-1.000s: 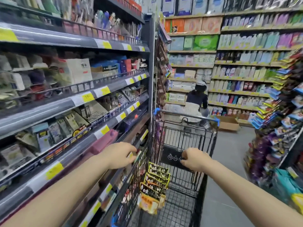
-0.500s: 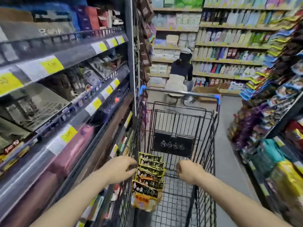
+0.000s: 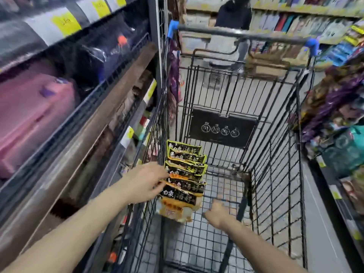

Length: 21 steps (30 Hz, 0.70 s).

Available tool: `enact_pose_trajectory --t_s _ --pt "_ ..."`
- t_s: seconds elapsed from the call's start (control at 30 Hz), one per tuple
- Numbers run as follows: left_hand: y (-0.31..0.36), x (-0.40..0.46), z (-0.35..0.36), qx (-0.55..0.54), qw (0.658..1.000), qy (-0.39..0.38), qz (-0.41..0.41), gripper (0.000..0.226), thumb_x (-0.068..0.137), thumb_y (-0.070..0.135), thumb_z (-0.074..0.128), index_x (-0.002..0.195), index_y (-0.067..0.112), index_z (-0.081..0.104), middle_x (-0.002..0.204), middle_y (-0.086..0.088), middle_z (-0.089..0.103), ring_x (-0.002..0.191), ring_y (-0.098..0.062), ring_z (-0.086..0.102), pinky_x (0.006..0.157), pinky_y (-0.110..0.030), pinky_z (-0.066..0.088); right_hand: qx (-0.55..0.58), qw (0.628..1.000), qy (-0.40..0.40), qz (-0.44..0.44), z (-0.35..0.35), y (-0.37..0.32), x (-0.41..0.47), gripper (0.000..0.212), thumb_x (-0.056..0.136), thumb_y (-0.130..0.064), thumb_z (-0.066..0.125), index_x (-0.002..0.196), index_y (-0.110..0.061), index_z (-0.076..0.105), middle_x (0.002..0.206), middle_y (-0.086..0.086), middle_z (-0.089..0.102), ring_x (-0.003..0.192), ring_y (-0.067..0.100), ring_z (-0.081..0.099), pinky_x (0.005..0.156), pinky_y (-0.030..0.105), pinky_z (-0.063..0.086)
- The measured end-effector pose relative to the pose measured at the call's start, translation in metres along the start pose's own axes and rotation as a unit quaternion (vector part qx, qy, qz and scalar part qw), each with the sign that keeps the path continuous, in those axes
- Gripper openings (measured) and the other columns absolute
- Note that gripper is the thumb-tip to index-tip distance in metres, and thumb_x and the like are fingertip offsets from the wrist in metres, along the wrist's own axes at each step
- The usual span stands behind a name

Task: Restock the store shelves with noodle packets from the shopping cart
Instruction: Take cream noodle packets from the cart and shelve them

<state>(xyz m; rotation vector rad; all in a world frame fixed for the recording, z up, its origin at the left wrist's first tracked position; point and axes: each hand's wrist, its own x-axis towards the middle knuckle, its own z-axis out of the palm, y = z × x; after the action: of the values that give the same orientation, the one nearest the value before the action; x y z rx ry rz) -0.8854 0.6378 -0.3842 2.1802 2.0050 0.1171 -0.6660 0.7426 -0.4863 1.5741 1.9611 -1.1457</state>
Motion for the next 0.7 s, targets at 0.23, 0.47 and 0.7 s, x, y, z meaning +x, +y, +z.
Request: enact_pose_trajectory --t_s 0.23,0.47,0.7 --pt "-0.013 0.000 0.038 0.055 0.998 0.017 0.029 0.036 0.087 0.034 0.038 0.085 0.019 0.071 0.084 0.006 0.069 0.078 -0.013 0.065 0.082 -0.032 0.053 0.202 0.979 0.010 -0.012 0.068 -0.004 0.051 0.070 0.081 -0.006 0.065 0.134 0.002 0.020 0.128 0.016 0.046 0.116 0.025 0.051 0.084 0.024 0.044" --pt "-0.012 -0.002 0.041 0.023 0.998 0.058 0.010 0.038 0.088 0.035 0.039 0.082 0.014 0.070 0.080 0.002 0.069 0.075 -0.018 0.064 0.078 -0.034 0.054 0.309 0.951 0.021 -0.013 0.108 -0.030 0.063 0.061 0.088 -0.001 0.058 0.134 -0.002 0.019 0.109 0.016 0.052 0.103 0.033 0.053 0.080 0.030 0.042" --pt "-0.010 -0.003 0.044 0.004 0.997 0.073 0.005 0.038 0.089 0.036 0.040 0.080 0.015 0.070 0.077 0.004 0.068 0.073 -0.014 0.063 0.079 -0.032 0.054 0.352 0.931 0.057 0.074 0.115 -0.028 0.067 0.044 0.080 -0.017 0.071 0.116 -0.014 0.045 0.104 0.006 0.064 0.085 0.023 0.061 0.075 0.029 0.051"
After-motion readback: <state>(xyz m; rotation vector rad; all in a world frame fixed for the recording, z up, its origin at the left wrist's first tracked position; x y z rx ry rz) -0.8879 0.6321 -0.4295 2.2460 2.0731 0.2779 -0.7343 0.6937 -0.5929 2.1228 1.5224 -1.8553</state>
